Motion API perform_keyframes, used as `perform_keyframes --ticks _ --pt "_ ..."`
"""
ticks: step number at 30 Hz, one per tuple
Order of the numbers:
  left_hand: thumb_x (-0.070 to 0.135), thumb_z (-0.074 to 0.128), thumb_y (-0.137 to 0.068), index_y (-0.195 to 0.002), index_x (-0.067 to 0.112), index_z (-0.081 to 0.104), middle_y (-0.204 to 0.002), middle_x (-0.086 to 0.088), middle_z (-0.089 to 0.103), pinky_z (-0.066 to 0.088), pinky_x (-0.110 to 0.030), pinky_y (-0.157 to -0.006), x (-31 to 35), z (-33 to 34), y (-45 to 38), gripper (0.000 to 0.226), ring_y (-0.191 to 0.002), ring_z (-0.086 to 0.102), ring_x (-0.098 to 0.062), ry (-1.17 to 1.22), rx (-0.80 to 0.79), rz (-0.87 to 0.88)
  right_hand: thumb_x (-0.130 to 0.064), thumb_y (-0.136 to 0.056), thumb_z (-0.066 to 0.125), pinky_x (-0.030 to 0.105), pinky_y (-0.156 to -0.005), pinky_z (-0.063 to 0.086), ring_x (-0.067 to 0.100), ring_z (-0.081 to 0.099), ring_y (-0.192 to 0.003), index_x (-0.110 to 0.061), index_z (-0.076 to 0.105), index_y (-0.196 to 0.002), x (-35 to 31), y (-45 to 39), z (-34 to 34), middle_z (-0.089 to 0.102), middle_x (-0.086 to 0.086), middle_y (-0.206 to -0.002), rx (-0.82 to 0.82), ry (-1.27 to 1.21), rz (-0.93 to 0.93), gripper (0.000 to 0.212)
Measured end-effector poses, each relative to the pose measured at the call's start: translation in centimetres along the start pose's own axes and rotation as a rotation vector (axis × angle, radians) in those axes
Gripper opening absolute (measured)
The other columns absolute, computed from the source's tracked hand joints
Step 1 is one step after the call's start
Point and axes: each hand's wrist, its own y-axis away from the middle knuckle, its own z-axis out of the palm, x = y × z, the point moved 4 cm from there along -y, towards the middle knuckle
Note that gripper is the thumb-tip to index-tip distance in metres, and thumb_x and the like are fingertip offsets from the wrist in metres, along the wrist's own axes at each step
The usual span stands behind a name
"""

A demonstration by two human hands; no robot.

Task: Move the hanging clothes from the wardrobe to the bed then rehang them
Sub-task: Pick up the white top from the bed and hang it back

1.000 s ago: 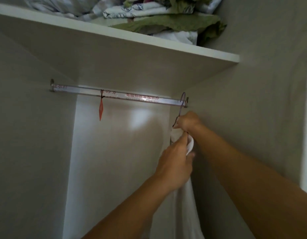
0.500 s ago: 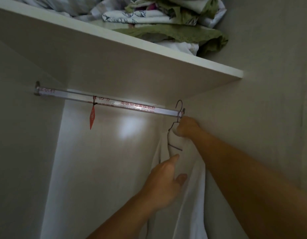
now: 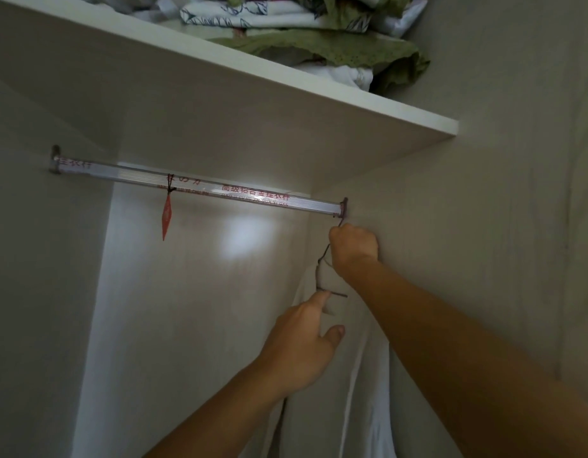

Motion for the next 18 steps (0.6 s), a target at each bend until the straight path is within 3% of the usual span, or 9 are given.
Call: perform_keyframes --ticks 4,10,13,18 --pt "0.035 0.055 -0.097 -0.142 0.028 0.041 -0.107 0.018 0.047 0.044 -0.014 -0.082 -0.2 -0.4 0.1 0.048 -0.095 0.050 0.002 -0.021 0.008 -0.025 -0.008 -0.090 0.060 0.035 -0.085 0.050 0.027 0.056 -0.119 -0.011 0.049 -0.132 0.0 0.7 -0.6 0.055 0.010 -0.130 0.008 0.037 -0.008 0.044" --pt "0.034 0.056 -0.097 -0.144 0.026 0.040 -0.107 0.016 0.047 0.039 -0.014 -0.083 0.3 -0.8 0.3 0.050 -0.098 0.049 0.000 -0.031 -0.008 -0.048 -0.008 -0.092 0.056 0.032 -0.086 0.048 0.026 0.057 -0.119 -0.012 0.051 -0.132 0.2 1.4 -1.7 0.056 0.008 -0.130 0.034 0.069 -0.033 0.041" --pt "0.034 0.055 -0.097 -0.142 0.024 0.042 -0.110 0.007 0.056 0.041 -0.016 -0.083 0.7 -0.9 0.2 0.048 -0.103 0.057 -0.010 -0.060 -0.050 -0.080 -0.009 -0.092 0.054 0.035 -0.091 0.047 0.028 0.054 -0.123 -0.010 0.048 -0.134 0.6 2.0 -2.2 0.052 0.011 -0.134 0.002 -0.014 -0.026 0.043" --pt "0.039 0.056 -0.095 -0.142 0.016 0.041 -0.124 -0.003 0.056 0.044 -0.024 -0.095 0.0 -0.3 -0.2 0.054 -0.117 0.054 -0.017 -0.168 -0.172 -0.174 -0.012 -0.093 0.054 0.037 -0.095 0.045 0.030 0.051 -0.125 -0.008 0.043 -0.137 0.9 3.1 -2.3 0.048 0.013 -0.136 -0.059 -0.102 -0.050 0.045"
